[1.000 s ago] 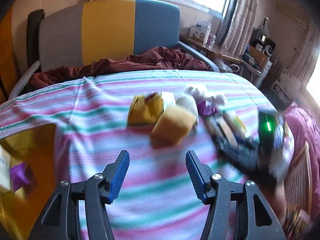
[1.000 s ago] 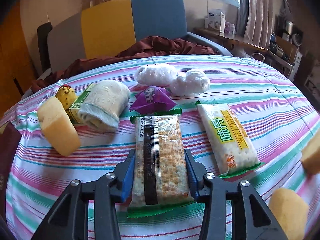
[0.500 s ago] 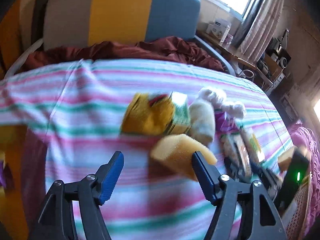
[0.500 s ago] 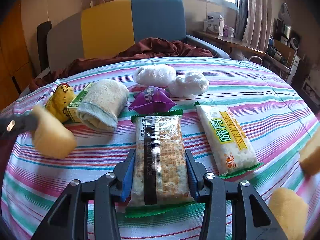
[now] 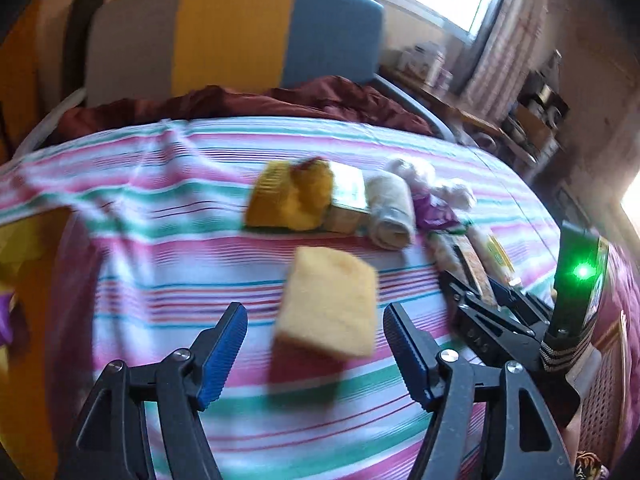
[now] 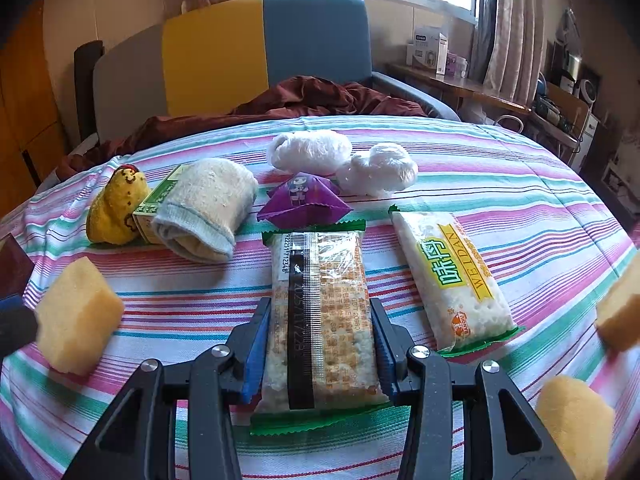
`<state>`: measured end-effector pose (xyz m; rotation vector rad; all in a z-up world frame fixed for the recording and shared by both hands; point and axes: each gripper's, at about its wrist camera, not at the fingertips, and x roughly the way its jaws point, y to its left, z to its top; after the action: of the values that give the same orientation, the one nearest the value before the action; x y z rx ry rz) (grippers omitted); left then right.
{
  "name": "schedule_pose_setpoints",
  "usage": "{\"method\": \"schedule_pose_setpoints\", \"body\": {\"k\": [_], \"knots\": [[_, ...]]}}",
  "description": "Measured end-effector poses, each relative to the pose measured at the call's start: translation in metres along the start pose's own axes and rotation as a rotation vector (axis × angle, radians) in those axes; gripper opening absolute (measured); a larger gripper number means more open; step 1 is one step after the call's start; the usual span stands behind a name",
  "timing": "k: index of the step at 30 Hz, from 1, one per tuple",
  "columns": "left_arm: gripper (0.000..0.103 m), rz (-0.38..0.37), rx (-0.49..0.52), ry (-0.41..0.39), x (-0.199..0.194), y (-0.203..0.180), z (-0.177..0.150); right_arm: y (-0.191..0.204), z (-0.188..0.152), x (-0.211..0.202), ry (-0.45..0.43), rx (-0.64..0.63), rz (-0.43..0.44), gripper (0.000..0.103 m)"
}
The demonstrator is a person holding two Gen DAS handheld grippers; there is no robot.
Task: Organize objects
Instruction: 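Grasp the yellow sponge with the left gripper while the right gripper holds the cracker packet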
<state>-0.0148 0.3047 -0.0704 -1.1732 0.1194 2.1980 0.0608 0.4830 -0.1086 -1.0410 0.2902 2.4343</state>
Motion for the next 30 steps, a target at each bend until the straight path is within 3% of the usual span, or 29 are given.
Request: {"method": "schedule_pose_setpoints", "body": {"k": [8, 10, 17, 30], "knots": [[0.067, 0.066, 0.060, 0.036, 0.027, -0.004, -0.004, 0.000, 0.000, 0.000, -0.001, -0.001, -0.002, 0.046], [0.057, 0.030, 0.057, 0.010, 0.023, 0.000, -0.009, 0.000, 0.000, 0.000, -0.001, -0.003, -0.005, 0.046], [0.056, 0.093, 0.106, -0.079, 0.003, 0.003, -0.033, 0.003, 0.000, -0.001, -0.007, -0.015, -0.024, 0.046], [0.055, 0.020, 0.049, -0.104, -0.005, 0.020, -0.049, 0.029, -0.022, -0.034, -0.054, -0.083, 0.060, 0.046]]}}
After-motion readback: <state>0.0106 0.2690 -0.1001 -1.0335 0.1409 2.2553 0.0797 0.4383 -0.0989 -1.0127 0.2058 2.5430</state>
